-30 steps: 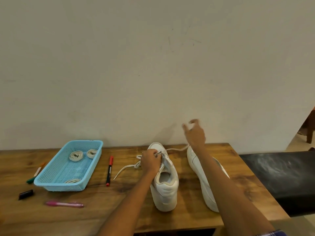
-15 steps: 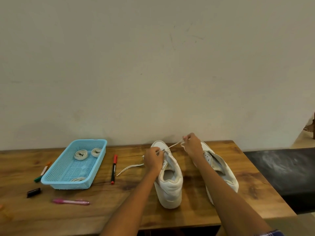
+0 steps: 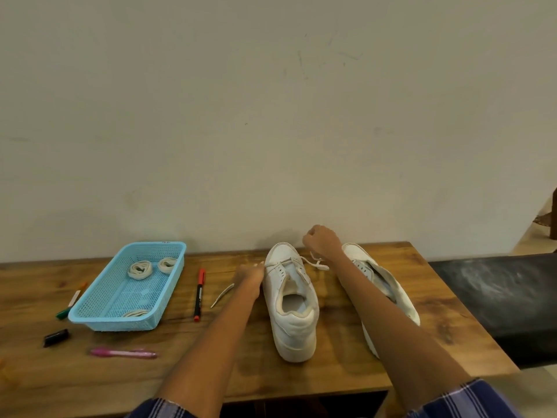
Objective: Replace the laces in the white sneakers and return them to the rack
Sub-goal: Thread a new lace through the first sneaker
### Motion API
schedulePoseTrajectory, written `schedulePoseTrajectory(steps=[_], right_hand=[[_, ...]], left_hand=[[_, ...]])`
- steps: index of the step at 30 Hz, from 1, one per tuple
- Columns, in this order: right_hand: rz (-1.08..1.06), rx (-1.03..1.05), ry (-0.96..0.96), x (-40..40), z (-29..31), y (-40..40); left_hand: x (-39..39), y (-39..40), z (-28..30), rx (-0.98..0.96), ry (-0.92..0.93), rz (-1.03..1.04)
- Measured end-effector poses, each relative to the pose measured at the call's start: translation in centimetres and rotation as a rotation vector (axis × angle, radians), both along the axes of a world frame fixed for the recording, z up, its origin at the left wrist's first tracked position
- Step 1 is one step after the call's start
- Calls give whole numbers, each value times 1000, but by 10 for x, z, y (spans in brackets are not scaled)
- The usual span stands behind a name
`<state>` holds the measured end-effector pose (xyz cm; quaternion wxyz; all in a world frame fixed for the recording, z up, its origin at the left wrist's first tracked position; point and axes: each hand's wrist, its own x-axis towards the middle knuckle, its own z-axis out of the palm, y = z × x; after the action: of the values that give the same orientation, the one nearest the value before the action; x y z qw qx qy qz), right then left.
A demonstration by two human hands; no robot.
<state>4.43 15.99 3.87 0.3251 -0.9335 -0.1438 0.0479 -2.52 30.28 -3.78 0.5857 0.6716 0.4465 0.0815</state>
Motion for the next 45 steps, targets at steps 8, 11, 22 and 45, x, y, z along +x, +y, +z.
schedulePoseTrajectory(steps=[8,11,22,45], right_hand=[[139,127,163,-1,4,20],[189,36,51,0,4,18],[5,141,-119,12,30,13],[119,465,-129,-48,105,4]], left_hand=[[19,5,9,69,-8,14],[20,1,9,42,49,-68],[33,-13,52,-189,-351,1],[-39,-7,164,341,-248,-315]])
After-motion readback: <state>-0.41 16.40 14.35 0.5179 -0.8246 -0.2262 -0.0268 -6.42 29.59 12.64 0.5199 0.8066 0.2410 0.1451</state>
